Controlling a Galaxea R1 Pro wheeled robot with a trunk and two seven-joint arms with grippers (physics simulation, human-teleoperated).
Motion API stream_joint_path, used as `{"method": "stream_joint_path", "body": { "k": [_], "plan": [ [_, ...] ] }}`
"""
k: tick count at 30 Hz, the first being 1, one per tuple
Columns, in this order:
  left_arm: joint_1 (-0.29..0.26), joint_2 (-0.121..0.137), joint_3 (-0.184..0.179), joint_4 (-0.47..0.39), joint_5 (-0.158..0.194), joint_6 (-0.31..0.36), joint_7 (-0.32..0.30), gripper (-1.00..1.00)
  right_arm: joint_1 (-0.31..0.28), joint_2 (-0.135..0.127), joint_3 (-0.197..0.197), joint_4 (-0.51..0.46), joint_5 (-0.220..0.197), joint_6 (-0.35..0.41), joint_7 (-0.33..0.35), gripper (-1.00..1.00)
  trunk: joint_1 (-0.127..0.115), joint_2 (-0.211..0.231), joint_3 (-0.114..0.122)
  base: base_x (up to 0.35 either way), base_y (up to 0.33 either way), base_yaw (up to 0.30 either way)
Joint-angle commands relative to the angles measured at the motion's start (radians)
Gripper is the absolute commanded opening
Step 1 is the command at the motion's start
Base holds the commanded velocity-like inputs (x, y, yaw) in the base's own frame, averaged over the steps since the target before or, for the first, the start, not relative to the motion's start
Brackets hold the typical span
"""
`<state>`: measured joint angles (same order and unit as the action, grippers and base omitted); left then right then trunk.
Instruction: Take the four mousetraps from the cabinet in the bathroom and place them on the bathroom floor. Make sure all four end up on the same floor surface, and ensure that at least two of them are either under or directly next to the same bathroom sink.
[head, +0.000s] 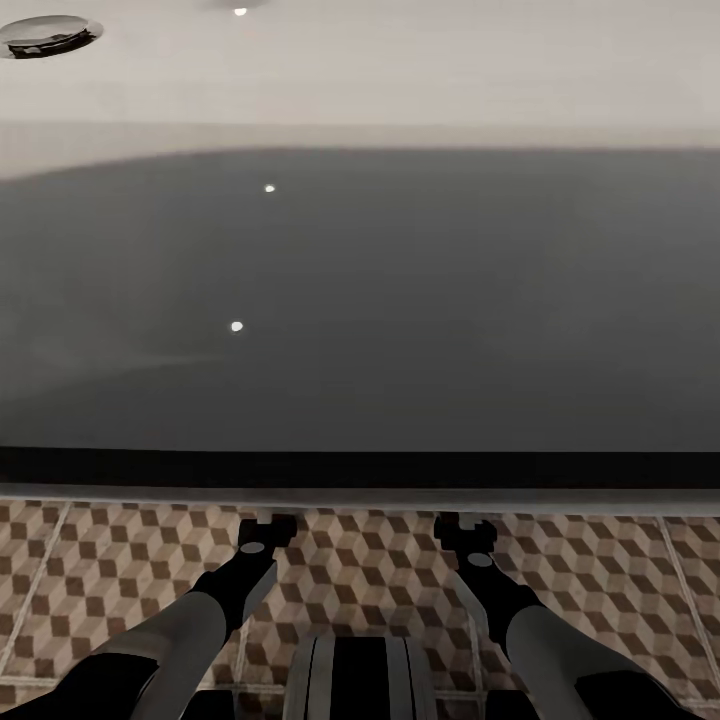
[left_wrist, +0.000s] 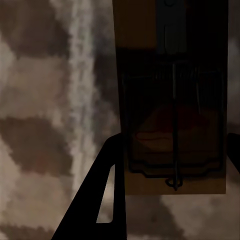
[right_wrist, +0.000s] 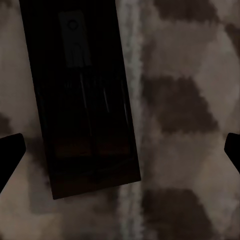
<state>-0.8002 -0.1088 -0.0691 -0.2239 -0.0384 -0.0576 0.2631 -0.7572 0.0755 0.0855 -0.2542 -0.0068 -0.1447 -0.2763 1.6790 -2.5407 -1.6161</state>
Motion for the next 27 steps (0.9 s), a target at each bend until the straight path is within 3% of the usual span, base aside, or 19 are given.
{"method": "stream_joint_path", "body": {
  "k": [1, 12, 13, 27],
  "plan": [
    [-0.001, 0.0, -0.008, 0.001, -0.005, -0.001, 0.01, -1.0, -0.001, 0.0, 0.008, 0.001, -0.001, -0.001, -0.008, 1.0, 0.0, 0.0, 0.0, 0.0, 0.0, 0.0],
    [-0.001, 0.0, -0.008, 0.001, -0.005, 0.001, 0.009, -1.0, -0.001, 0.0, 0.008, 0.001, 0.0, -0.001, -0.008, 1.0, 0.0, 0.0, 0.0, 0.0, 0.0, 0.0],
    [-0.001, 0.0, -0.008, 0.001, -0.005, 0.001, 0.009, 1.0, -0.001, 0.0, 0.008, 0.001, 0.0, -0.001, -0.008, 1.0, 0.0, 0.0, 0.0, 0.0, 0.0, 0.0],
    [-0.001, 0.001, -0.008, 0.002, -0.005, 0.002, 0.008, 1.0, -0.001, 0.0, 0.008, 0.001, 0.001, -0.002, -0.008, 1.0, 0.0, 0.0, 0.0, 0.0, 0.0, 0.0]
  ]
}}
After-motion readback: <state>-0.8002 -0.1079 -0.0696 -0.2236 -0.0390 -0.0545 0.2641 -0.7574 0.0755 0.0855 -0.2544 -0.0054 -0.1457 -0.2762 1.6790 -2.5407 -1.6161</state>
